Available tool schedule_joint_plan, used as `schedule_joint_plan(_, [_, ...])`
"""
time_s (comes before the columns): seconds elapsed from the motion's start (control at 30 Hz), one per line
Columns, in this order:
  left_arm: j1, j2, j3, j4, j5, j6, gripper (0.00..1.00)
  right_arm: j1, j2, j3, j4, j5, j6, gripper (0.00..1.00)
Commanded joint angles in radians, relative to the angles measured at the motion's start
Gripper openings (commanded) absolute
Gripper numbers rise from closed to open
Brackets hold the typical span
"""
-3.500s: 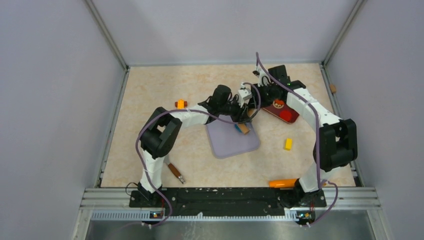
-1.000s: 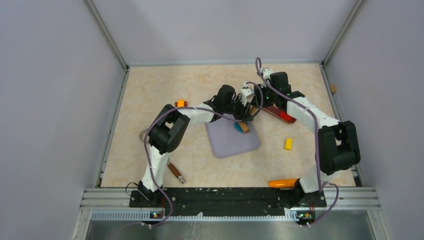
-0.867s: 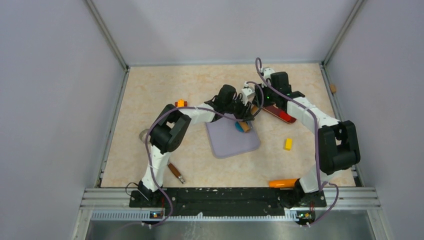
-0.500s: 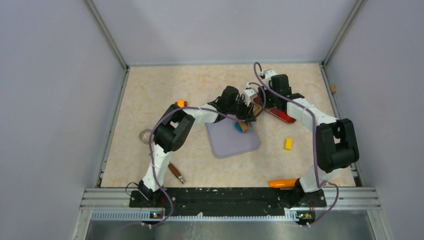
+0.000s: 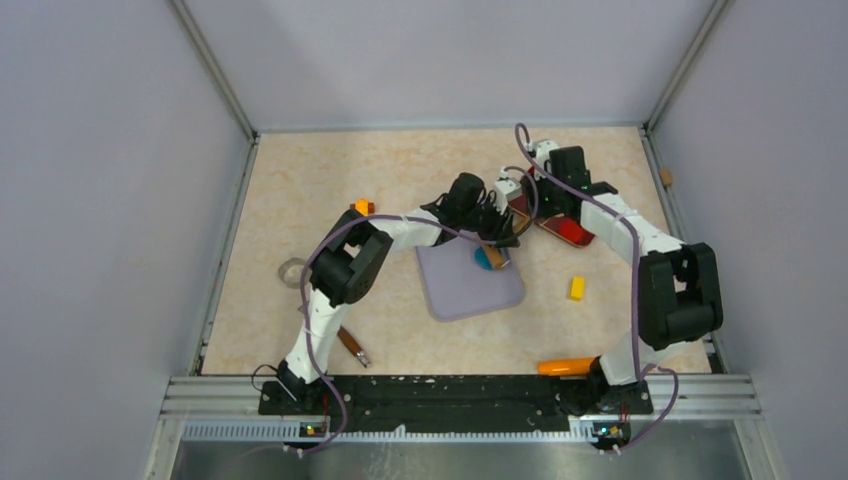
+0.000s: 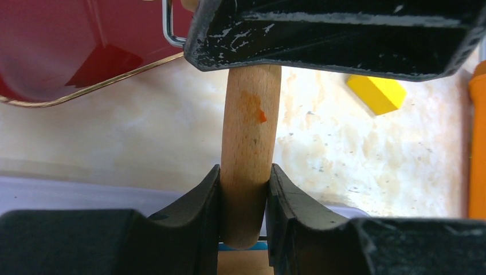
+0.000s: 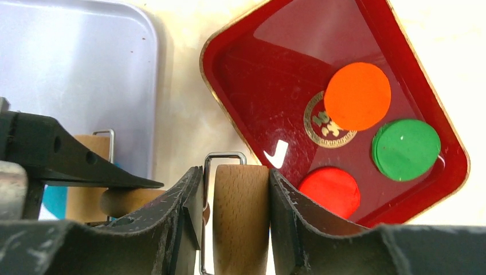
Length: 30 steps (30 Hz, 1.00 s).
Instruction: Roll out the dumpling wrappers from the dough
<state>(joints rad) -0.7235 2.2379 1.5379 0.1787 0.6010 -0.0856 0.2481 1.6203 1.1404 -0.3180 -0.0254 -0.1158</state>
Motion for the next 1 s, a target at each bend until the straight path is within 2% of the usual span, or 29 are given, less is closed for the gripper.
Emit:
schedule_joint_plan(0.0, [0.03, -0.005, 0.061, 0.054, -0.118, -0.09, 0.0, -0.022, -0.095, 0.044, -0.299, -0.039, -0.034, 0.0])
schedule_joint_plan(0.13, [0.031, -0.025, 0.085, 0.054, -0.126, -0.095, 0.0, -0.032, -0.128, 0.09, -0.35, -0.062, -0.013, 0.0])
schedule_joint_plan(0.27, [0.038, -0.067, 0.08, 0.044, -0.115, -0.084, 0.0, -0.043, -0.16, 0.133, -0.393, -0.155, 0.016, 0.0])
schedule_joint_plan(0.43, [0.046, -0.173, -0.003, 0.054, -0.095, -0.05, 0.0, -0.05, -0.192, 0.17, -0.448, -0.279, 0.031, 0.0])
schedule_joint_plan(0.6, [0.049, -0.279, -0.106, 0.017, -0.056, 0.05, 0.0, -0.055, -0.194, 0.202, -0.483, -0.415, 0.037, 0.0])
schedule_joint_plan(0.8, [0.076, -0.351, -0.199, -0.074, -0.059, 0.132, 0.0, -0.054, -0.184, 0.228, -0.47, -0.587, 0.122, 0.28])
schedule_joint_plan(0.97, [0.1, -0.412, -0.29, -0.053, -0.063, 0.157, 0.0, -0.058, -0.181, 0.218, -0.483, -0.63, 0.142, 0.62])
